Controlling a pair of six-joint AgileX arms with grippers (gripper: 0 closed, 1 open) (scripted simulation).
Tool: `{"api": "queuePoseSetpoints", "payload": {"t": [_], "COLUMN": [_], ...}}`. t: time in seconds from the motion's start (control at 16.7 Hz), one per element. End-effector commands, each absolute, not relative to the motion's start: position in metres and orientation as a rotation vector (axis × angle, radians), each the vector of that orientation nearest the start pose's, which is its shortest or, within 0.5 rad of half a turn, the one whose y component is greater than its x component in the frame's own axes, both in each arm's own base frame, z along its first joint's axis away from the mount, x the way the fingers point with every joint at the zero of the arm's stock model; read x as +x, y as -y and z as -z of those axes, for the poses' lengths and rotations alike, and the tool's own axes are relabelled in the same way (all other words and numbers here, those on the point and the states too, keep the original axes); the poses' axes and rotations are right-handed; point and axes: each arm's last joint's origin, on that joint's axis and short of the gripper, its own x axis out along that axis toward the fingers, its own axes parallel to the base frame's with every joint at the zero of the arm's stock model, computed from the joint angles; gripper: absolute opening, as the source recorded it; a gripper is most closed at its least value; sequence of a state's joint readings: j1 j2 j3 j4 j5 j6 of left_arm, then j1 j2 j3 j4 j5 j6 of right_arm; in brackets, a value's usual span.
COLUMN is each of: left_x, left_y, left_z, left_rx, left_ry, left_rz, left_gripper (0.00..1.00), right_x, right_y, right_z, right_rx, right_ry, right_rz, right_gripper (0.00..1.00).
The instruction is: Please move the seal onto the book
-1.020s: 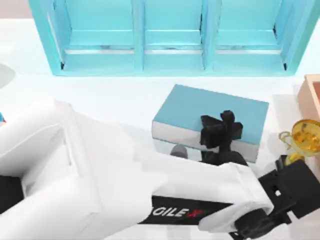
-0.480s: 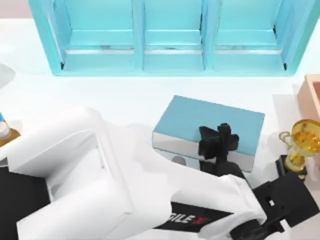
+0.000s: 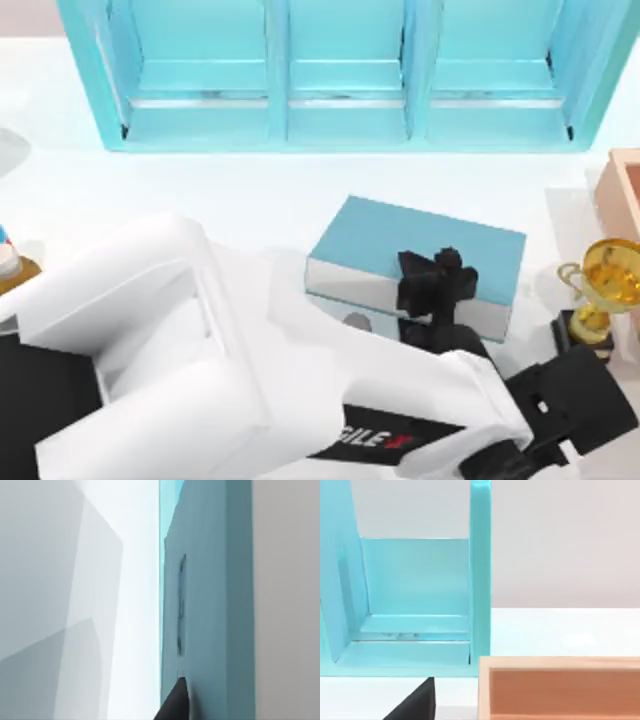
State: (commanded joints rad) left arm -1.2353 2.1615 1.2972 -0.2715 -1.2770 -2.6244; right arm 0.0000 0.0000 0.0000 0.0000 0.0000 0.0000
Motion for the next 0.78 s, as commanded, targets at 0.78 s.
{"api": "queuePoseSetpoints", "payload": {"t": [0.78], "left_x": [0.1657], "left_y": [0.3756], "left_z": [-0.1015], "left_rx": [-1.519], "left_ry": [-0.044], "left_rz": [-0.379], "left_gripper": [1.00], "right_x": [0.1057], "right_y": [0.0012], "right_z": [-0.1600], "right_rx": [0.000], "right_ry": [0.000], "right_rz": [0.000], "right_gripper": [1.00]}}
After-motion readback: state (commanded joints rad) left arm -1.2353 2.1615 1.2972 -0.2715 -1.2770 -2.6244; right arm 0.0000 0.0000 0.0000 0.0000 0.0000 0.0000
